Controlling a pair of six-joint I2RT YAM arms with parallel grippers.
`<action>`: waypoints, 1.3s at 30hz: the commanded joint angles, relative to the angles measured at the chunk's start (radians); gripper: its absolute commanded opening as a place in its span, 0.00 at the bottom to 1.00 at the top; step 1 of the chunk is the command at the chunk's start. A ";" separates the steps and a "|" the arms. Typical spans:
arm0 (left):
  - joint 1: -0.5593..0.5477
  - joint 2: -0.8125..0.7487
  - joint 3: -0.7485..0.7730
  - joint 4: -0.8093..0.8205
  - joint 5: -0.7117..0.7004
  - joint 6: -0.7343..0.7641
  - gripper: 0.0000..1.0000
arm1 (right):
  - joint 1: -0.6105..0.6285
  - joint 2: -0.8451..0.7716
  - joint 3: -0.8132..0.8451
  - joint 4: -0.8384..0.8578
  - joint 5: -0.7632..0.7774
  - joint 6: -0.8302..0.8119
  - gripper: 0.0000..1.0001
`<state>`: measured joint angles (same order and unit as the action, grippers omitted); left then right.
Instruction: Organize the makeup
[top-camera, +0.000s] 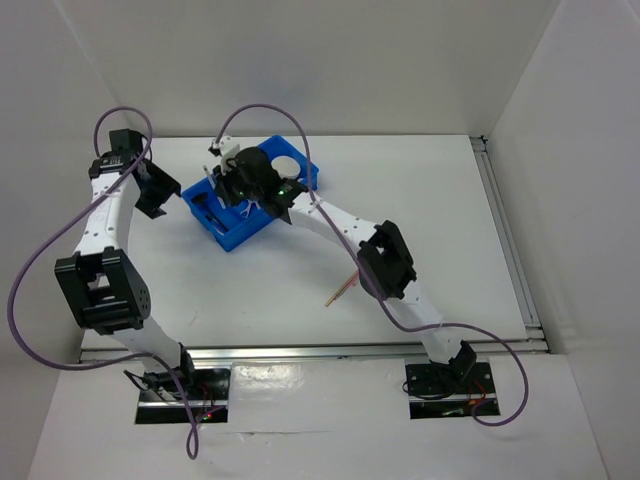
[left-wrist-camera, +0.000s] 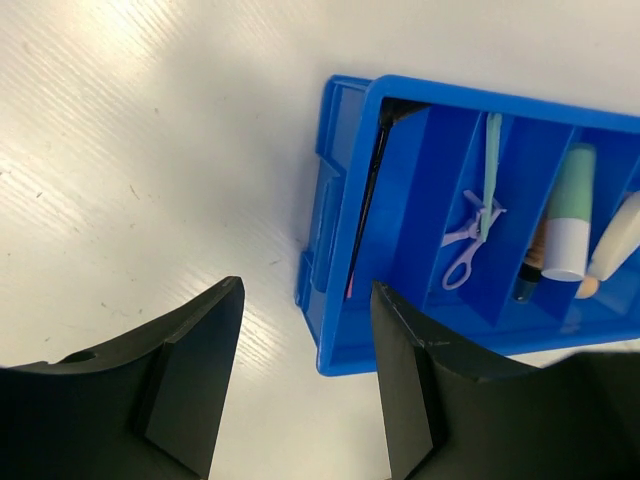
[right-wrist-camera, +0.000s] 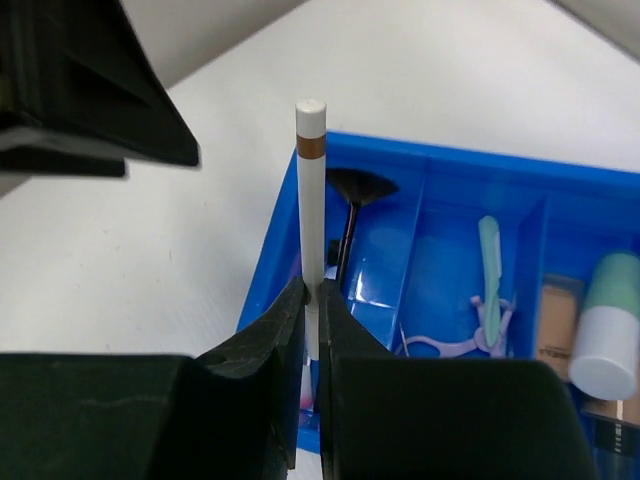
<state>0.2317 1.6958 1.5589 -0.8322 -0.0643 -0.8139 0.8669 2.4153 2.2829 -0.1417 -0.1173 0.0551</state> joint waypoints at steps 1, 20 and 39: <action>0.015 -0.085 -0.026 -0.015 -0.040 -0.057 0.67 | 0.011 0.047 0.070 0.034 -0.033 -0.024 0.00; 0.015 -0.162 -0.010 -0.059 -0.112 -0.100 0.67 | 0.029 0.228 0.205 -0.064 -0.071 0.025 0.16; 0.015 -0.130 -0.020 0.004 -0.022 -0.028 0.67 | -0.052 -0.050 0.145 -0.185 0.298 0.204 0.74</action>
<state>0.2409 1.5608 1.5288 -0.8715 -0.1226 -0.8829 0.8757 2.4458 2.3459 -0.2234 0.0475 0.1486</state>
